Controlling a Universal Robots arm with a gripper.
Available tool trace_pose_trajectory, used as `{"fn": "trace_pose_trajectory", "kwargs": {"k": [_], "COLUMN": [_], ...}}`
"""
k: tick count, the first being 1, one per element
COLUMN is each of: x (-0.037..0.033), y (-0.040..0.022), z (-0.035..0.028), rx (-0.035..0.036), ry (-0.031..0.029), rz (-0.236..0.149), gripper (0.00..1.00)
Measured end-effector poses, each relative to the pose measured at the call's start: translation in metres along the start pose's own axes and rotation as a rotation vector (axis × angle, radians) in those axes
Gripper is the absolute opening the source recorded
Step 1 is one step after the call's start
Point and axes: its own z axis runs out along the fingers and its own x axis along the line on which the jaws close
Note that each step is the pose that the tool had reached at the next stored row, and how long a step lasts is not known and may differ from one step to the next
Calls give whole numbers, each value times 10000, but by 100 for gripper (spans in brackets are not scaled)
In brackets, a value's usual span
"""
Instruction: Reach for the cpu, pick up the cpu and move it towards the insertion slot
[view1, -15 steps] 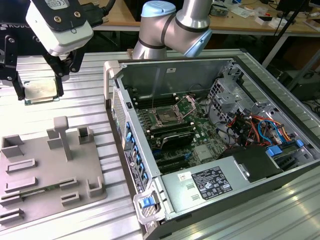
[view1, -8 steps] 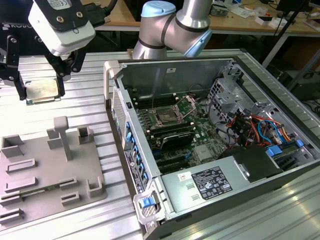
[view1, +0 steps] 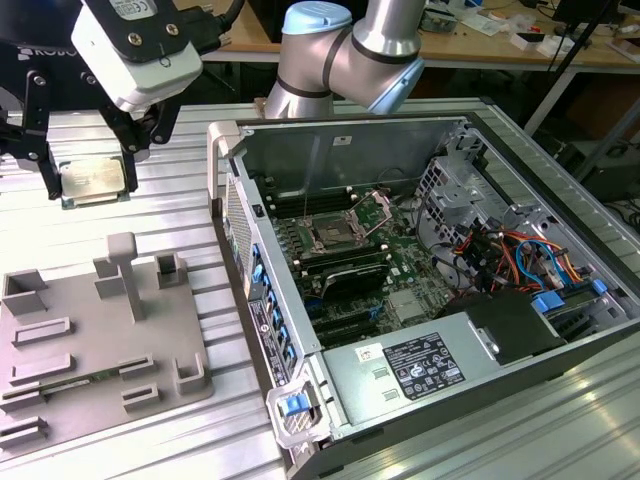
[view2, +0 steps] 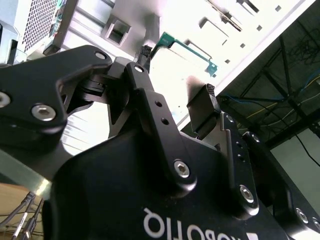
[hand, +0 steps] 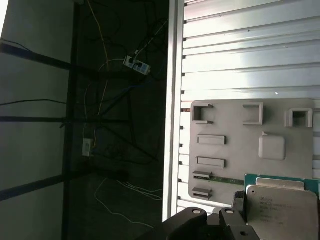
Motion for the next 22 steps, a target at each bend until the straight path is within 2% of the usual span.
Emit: {"fn": "trace_pose_trajectory", "kwargs": {"k": [5,19,22], "x": [-64,-141,-175], "y": [-4,-10,-13], "z": [-3,-5,-6], "rx": [0,0,0], "ry": [1,0,0], "rz": [0,-1,0], "gripper": [55,55,55]}}
